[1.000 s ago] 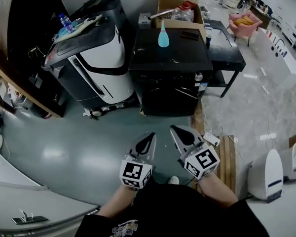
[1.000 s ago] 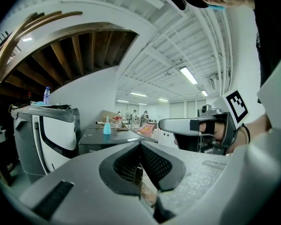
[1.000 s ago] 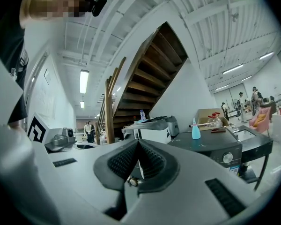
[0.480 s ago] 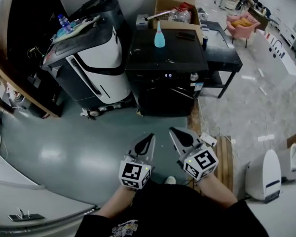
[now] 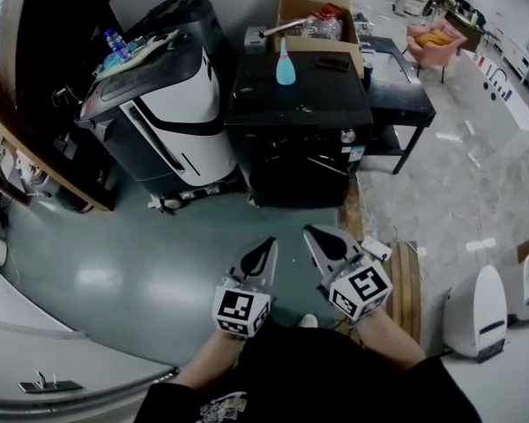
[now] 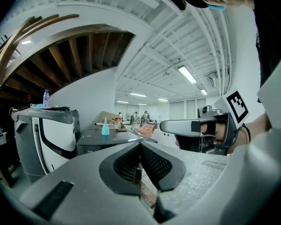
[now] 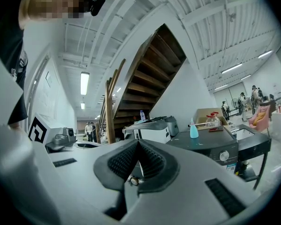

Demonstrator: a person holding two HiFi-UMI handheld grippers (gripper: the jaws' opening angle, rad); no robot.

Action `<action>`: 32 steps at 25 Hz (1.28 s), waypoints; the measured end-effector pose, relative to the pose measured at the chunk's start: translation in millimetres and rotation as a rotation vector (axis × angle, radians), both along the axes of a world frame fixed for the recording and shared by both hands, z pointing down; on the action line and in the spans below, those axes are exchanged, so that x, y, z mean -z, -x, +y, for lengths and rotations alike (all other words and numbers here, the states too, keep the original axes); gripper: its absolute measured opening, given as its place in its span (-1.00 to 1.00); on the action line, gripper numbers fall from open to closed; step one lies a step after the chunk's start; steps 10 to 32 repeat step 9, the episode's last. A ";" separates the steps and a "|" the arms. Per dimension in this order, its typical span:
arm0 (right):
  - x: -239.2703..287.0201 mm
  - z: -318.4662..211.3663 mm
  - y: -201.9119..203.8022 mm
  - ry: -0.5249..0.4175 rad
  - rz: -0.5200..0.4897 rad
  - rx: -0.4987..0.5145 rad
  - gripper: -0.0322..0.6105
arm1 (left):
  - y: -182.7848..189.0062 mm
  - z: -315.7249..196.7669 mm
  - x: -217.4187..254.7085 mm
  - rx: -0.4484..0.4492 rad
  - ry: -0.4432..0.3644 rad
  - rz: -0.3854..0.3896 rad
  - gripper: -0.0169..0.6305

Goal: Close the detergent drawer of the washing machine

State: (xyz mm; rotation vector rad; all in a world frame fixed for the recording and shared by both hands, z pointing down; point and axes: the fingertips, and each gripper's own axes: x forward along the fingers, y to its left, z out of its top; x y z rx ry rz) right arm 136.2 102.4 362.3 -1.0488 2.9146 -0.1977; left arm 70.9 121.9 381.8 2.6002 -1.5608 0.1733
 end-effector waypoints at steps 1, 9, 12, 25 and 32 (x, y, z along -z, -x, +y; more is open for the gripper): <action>1.1 0.1 -0.4 -0.002 -0.002 0.000 -0.91 | -0.4 0.2 0.8 -0.001 -0.002 -0.001 -0.94; 2.7 1.1 -1.6 -0.004 -0.005 0.000 -0.91 | -1.8 2.1 0.6 -0.003 0.009 -0.006 -0.94; 2.7 1.1 -1.6 -0.004 -0.005 0.000 -0.91 | -1.8 2.1 0.6 -0.003 0.009 -0.006 -0.94; 2.7 1.1 -1.6 -0.004 -0.005 0.000 -0.91 | -1.8 2.1 0.6 -0.003 0.009 -0.006 -0.94; 2.7 1.1 -1.6 -0.004 -0.005 0.000 -0.91 | -1.8 2.1 0.6 -0.003 0.009 -0.006 -0.94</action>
